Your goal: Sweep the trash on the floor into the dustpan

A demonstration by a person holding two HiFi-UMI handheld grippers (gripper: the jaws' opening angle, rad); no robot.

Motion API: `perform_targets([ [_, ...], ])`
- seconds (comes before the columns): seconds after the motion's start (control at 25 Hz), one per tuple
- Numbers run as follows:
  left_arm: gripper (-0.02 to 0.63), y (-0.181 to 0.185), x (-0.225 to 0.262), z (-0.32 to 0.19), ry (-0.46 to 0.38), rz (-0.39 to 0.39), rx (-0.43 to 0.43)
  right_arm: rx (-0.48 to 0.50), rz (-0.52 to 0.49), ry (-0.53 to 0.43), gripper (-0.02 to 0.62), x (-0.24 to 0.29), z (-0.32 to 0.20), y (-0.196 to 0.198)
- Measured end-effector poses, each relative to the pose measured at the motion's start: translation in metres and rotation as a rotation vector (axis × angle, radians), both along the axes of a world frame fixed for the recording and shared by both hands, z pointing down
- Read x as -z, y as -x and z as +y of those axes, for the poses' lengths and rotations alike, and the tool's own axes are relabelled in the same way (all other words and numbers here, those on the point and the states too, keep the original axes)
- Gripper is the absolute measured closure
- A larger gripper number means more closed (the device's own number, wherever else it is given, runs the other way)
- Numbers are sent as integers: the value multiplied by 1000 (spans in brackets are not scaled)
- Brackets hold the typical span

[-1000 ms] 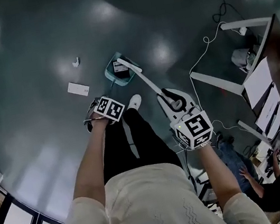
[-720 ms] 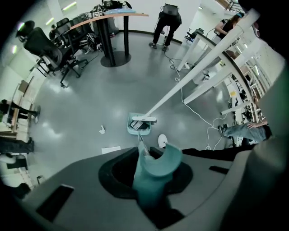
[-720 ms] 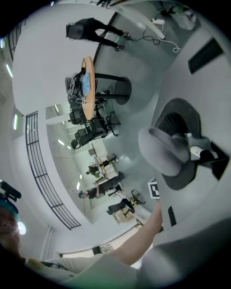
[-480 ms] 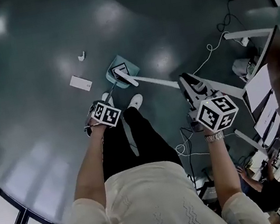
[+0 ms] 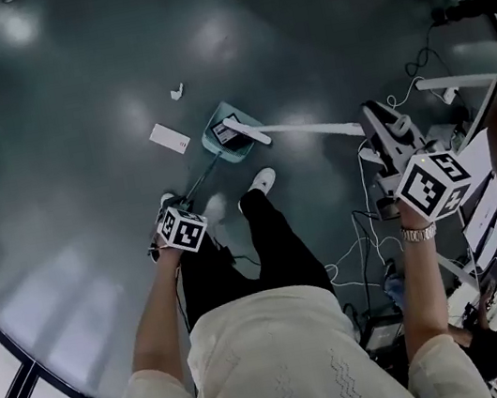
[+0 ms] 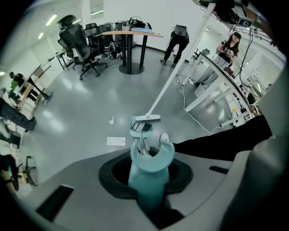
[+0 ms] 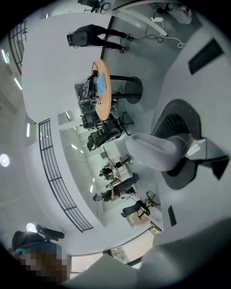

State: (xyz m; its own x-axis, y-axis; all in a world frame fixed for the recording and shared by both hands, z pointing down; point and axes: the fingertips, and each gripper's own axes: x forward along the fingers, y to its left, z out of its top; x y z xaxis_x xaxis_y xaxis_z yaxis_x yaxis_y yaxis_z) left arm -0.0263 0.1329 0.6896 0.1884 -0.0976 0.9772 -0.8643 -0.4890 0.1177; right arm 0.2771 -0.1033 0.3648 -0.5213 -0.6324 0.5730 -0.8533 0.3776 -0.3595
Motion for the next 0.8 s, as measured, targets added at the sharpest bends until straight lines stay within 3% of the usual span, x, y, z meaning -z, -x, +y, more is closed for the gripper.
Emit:
perform_targets([
  [0.24,517,121,9,35,-3,-12,-87,-83,35,-42,522,7,1,60],
  [0.48,517,279,28,77,8,-48,-192,-351,65,-61,523,-19,29,99],
  [0.6,517,355,32,85,21,-72,-195,-490,65,-99,526,-33,32,120],
  [0.8,517,412,27,75,34,-120,-221,-618,86,-165,528,-41,36,123],
])
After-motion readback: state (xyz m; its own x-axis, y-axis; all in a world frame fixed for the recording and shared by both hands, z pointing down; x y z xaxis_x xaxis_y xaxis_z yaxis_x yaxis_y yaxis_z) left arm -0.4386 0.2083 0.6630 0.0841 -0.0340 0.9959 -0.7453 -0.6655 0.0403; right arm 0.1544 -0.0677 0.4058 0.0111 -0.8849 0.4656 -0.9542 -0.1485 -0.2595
